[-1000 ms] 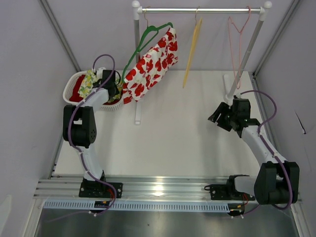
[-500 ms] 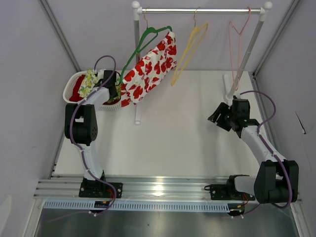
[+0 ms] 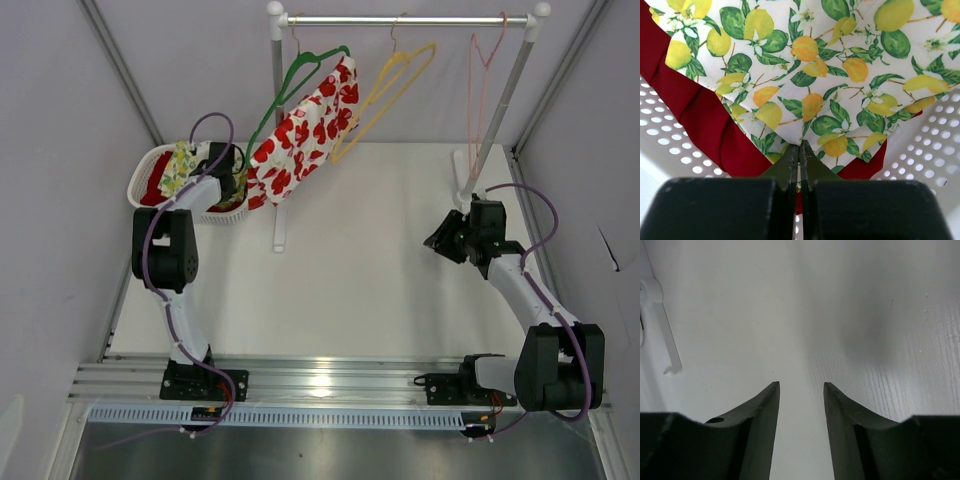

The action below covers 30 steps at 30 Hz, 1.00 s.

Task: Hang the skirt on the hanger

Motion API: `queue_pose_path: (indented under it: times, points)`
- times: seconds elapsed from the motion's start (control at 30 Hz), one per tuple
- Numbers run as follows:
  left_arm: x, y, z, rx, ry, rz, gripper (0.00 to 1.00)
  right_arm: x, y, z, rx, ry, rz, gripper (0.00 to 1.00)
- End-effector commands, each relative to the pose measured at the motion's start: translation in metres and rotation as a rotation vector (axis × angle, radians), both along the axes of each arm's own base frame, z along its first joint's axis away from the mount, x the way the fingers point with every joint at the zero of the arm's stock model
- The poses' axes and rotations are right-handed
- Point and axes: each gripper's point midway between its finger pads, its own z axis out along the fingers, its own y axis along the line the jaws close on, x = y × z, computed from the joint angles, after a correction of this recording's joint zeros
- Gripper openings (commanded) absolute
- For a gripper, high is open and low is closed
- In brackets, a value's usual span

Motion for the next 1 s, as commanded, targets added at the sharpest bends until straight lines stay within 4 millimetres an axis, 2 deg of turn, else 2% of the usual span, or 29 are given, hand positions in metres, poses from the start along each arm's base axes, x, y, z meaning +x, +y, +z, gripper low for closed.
queue_pose_path:
  times: [0.0,0.03,0.1,0.13,0.2,0.23,0.27,0.37,0.53,0.57,0.67,0.7,0.77,0.8,0.9,0.93,0.97]
  points:
    - [0.016,0.004,0.033,-0.019,-0.102,0.017,0.0,0.004,0.003,0.003,0.001,-0.03,0.019,0.45]
    - [0.017,0.002,0.047,-0.027,-0.134,0.012,0.0,0.004,0.003,0.005,0.005,-0.036,0.019,0.44]
    - [0.017,0.001,0.062,-0.039,-0.171,0.015,0.0,0.005,0.005,0.007,0.013,-0.041,0.023,0.43]
    - [0.017,0.0,0.083,-0.048,-0.215,0.014,0.0,0.005,0.005,0.008,0.017,-0.043,0.024,0.42]
    - [0.013,-0.002,0.099,-0.063,-0.258,0.022,0.0,0.006,0.007,0.009,0.022,-0.045,0.027,0.42]
    - [0.008,-0.003,0.119,-0.074,-0.303,0.024,0.0,0.006,0.007,0.011,0.024,-0.051,0.027,0.42]
    - [0.003,-0.004,0.121,-0.079,-0.313,0.026,0.0,0.007,0.008,0.012,0.027,-0.052,0.028,0.42]
    - [-0.01,-0.009,0.153,-0.103,-0.4,0.026,0.0,0.008,0.009,0.015,0.031,-0.058,0.031,0.42]
    - [-0.031,-0.026,0.191,-0.136,-0.499,0.0,0.0,0.007,0.013,0.023,0.038,-0.073,0.046,0.41]
    - [-0.039,-0.028,0.206,-0.136,-0.531,-0.003,0.0,0.008,0.014,0.026,0.04,-0.079,0.048,0.41]
    - [-0.056,-0.03,0.23,-0.118,-0.586,0.002,0.0,0.007,0.016,0.031,0.036,-0.087,0.057,0.41]
    - [-0.067,-0.028,0.251,-0.115,-0.637,0.011,0.0,0.008,0.017,0.035,0.035,-0.095,0.06,0.41]
    - [-0.08,-0.031,0.271,-0.112,-0.681,-0.005,0.0,0.007,0.019,0.039,0.031,-0.104,0.072,0.42]
    - [-0.092,-0.029,0.293,-0.111,-0.731,-0.005,0.0,0.007,0.02,0.041,0.03,-0.109,0.074,0.41]
    - [-0.117,-0.032,0.336,-0.105,-0.811,-0.032,0.0,0.006,0.022,0.044,0.027,-0.115,0.084,0.42]
    - [-0.123,-0.034,0.342,-0.104,-0.819,-0.045,0.0,0.006,0.023,0.045,0.028,-0.116,0.086,0.41]
    - [-0.131,-0.034,0.36,-0.101,-0.852,-0.056,0.0,0.006,0.024,0.047,0.028,-0.121,0.089,0.42]
